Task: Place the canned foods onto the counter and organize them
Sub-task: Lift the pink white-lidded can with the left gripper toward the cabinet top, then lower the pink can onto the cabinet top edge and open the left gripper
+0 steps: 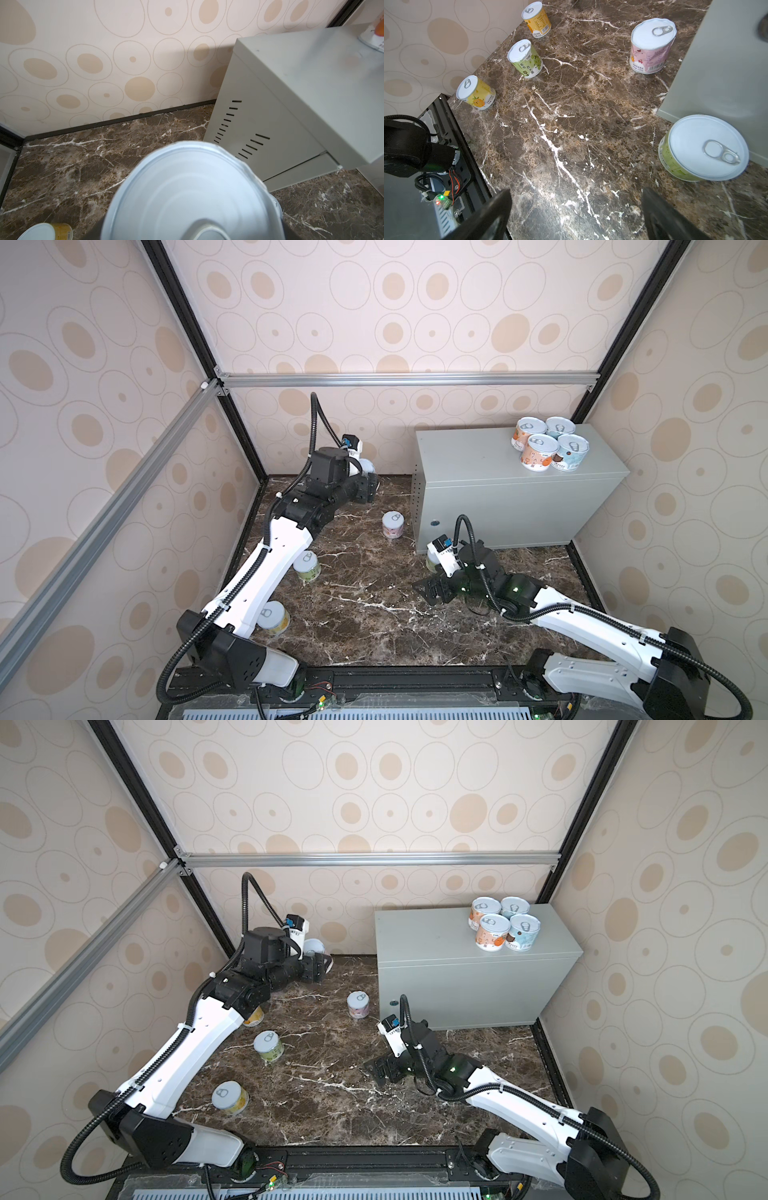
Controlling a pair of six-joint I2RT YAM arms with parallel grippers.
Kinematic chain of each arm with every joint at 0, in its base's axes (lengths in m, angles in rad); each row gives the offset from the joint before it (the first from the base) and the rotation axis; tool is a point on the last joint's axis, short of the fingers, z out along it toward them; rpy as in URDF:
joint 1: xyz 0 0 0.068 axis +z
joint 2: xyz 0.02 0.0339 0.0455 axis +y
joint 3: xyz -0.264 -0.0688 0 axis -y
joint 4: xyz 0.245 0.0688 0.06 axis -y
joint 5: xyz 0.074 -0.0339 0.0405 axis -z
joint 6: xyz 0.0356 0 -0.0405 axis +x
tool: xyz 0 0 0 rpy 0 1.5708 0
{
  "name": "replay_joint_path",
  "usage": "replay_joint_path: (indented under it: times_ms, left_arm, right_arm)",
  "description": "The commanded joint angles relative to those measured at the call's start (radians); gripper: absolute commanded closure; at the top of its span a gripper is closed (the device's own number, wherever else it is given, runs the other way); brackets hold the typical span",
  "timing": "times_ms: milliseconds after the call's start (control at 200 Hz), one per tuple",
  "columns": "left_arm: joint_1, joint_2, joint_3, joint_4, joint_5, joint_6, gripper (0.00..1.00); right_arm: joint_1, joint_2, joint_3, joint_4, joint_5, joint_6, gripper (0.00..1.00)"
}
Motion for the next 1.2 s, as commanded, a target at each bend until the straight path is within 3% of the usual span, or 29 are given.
replay_joint_path:
  times_ms: [0,365,815,1195]
  left_arm:
    - [-0.009,0.019,0.132,0.022,0.029,0.042,0.37]
    - [-0.059,0.195,0.421,-0.07,0.036,0.071,0.37]
    - [-0.156,0.495,0.891,-0.229,0.03,0.097,0.37]
    - [-0.217,0.566,0.929,-0.197,0.03,0.095,0.36]
  right_arm:
    - [0.01,0.008,0.009,0.003,0.008,-0.015,0.01]
    - [0.011,0.031,-0.004,0.029,0.014,-0.025,0.01]
    - [0.01,0.063,-0.024,0.062,0.013,-0.029,0.01]
    - [0.01,0.083,-0.023,0.063,0.009,-0.03,0.01]
